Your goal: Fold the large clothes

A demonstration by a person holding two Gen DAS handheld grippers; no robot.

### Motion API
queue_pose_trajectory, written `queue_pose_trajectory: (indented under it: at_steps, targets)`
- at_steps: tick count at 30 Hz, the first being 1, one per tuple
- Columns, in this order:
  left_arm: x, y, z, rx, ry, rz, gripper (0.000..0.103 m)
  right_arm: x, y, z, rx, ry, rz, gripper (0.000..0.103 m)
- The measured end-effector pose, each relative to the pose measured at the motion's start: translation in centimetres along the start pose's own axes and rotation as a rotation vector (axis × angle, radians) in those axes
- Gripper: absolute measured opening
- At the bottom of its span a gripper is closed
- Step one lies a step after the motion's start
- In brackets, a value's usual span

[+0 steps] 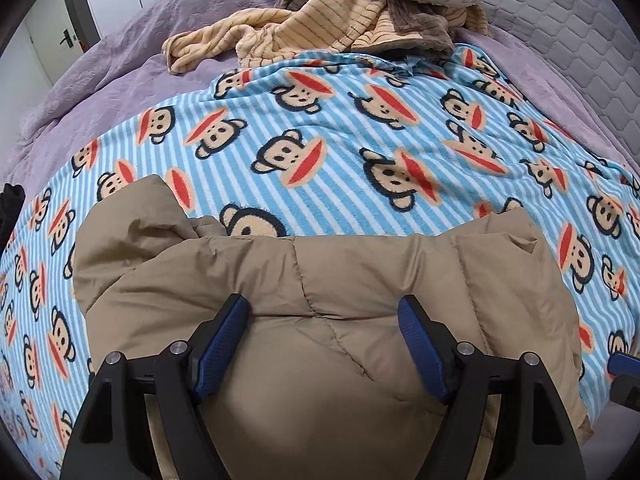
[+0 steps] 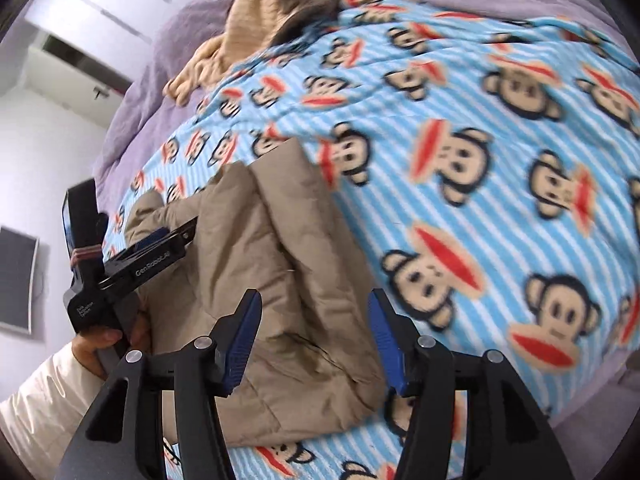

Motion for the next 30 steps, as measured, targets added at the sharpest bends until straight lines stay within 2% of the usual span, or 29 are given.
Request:
queue_pose_trajectory:
  at_steps: [3, 4, 5, 7, 12, 19, 25, 30]
  targets:
    - [-0.7, 0.2, 0.4, -0.020, -0.020, 0.011, 0.078, 2.6, -0.3, 1.6, -0.037, -0.012, 0.058, 0.059]
    - [-1.1, 0.3, 0.6, -0.031, -0.024, 0.013, 0.078, 3.5, -0.4, 1.9, -0.043, -0.011, 0.077, 0.055]
    - [-1.5, 0.4, 0.8, -0.043, -0.029, 0.016, 0.078, 4.1, -0.3, 1.9, -0.049, -0.003, 0.093, 0.047]
    - [-2.6, 0.9, 1.2, -0.061, -0.034, 0.016, 0.078, 5.6, -0.1, 1.7, -0.068, 0.034, 0.132, 0.042]
    - [-5.7, 3.2, 2.0, -0.106, -0.068, 0.020, 0.079, 7.5, 0.3, 1.0, -0.116, 0.077, 0.179, 0.041]
    - [-7.9, 8.1, 2.7, -0.236, -0.073, 0.091, 0.079, 9.0, 0.9, 0.5, -0.170, 0.138, 0.213, 0.038]
    - [-9.0, 10.7, 3.3, -0.315, -0.045, 0.106, 0.079, 8.6, 1.1, 0.4, -0.135, 0.131, 0.209, 0.038]
    - [-9.1, 12.0, 3.7, -0.331, -0.024, 0.117, 0.079, 5.6, 1.6, -0.6, -0.079, 0.112, 0.183, 0.041]
Point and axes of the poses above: each gripper's, at about its wrist camera, not at the fingertips, and x roughly the way its jaws point, z to its left, y to its underside, the point moved 3 cm from there along x, roughly the way its jaws point, and after that the axes turned 11 degrees about x, right-handed, at the moved point
